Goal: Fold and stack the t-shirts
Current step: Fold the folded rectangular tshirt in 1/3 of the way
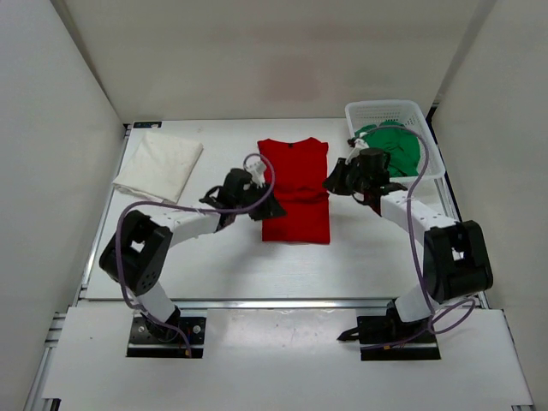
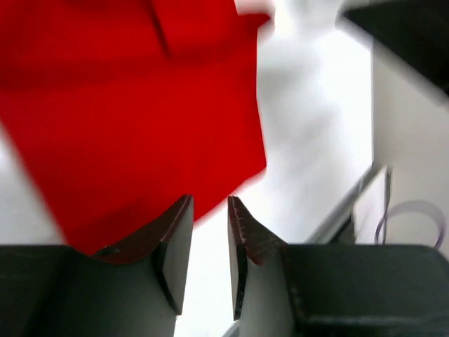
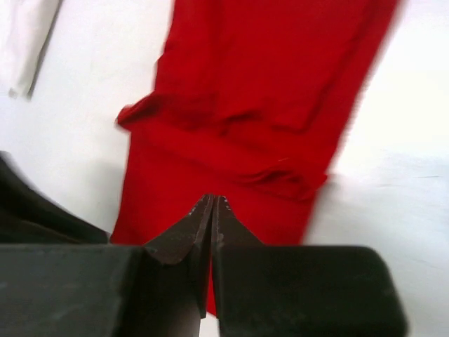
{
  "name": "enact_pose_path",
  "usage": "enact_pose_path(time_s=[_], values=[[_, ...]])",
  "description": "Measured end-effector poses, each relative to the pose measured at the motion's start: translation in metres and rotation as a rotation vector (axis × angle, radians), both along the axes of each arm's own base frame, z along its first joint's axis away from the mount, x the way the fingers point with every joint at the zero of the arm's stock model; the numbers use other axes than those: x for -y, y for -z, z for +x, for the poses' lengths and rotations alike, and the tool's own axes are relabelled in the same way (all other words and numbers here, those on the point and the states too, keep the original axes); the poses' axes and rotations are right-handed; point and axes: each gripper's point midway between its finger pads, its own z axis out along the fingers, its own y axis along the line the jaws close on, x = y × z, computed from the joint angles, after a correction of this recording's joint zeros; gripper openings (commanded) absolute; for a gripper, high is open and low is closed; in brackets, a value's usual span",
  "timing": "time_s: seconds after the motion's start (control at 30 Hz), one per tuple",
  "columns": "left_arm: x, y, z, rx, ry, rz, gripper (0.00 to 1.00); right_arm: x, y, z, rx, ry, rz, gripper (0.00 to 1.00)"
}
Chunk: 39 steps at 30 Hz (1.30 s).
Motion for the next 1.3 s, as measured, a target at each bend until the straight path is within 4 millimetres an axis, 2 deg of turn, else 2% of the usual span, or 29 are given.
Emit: enact_pose_path(time_s=[0.03,0.1,0.2,0.23,0.3,0.4,0.53,0.7,0.87,0.93,1.0,1.03,1.1,1.17,1.23,1.3], values=[[0.006,0.009,-0.014,-0.012,0.031,0.002,0.35,-0.009,0.0,-0.007,0.007,-0.024,0.006,0.0],[0.006,0.037,-0.036,-0.074,0.059,0.025,0.34,-0.03,0.01,-0.02,-0.004,-0.081,0.008,0.0],[-0.013,0.079,-0.054,-0.177,0.038,0.082,0.34,-0.054,0.04,-0.036,-0.074,-0.151,-0.01,0.0],[-0.016,0.084,-0.057,-0.195,0.03,0.08,0.34,-0.063,0.053,-0.041,-0.101,-0.175,-0.017,0.0],[-0.016,0.081,-0.055,-0.177,0.026,0.068,0.34,-0.074,0.075,-0.049,-0.151,-0.209,-0.037,0.0],[-0.017,0.084,-0.059,-0.166,0.029,0.057,0.34,-0.082,0.096,-0.049,-0.197,-0.226,-0.063,0.0],[-0.02,0.084,-0.065,-0.145,0.029,0.039,0.34,-0.083,0.101,-0.026,-0.177,-0.196,-0.067,0.0],[-0.026,0.084,-0.074,-0.137,0.034,0.042,0.35,-0.075,0.095,0.017,-0.118,-0.114,-0.038,0.0],[-0.037,0.078,-0.08,-0.151,0.031,0.045,0.42,-0.075,0.078,0.071,-0.051,-0.051,-0.003,0.0],[-0.042,0.073,-0.08,-0.156,0.024,0.045,0.43,-0.074,0.066,0.08,-0.022,-0.044,0.009,0.0],[-0.048,0.061,-0.079,-0.136,0.012,0.036,0.44,-0.067,0.053,0.07,-0.006,-0.033,0.014,0.0],[-0.052,0.053,-0.078,-0.117,0.005,0.031,0.46,-0.062,0.048,0.056,-0.005,-0.03,0.016,0.0],[-0.059,0.041,-0.075,-0.08,-0.011,0.02,0.48,-0.051,0.034,0.021,0.005,-0.029,0.028,0.0],[-0.069,0.038,-0.071,-0.062,-0.034,0.023,0.49,-0.043,0.028,-0.017,0.014,-0.035,0.05,0.0],[-0.077,0.045,-0.07,-0.079,-0.054,0.037,0.51,-0.039,0.033,-0.049,0.004,-0.045,0.062,0.0],[-0.082,0.058,-0.071,-0.116,-0.066,0.06,0.51,-0.035,0.052,-0.076,-0.038,-0.052,0.061,0.0]])
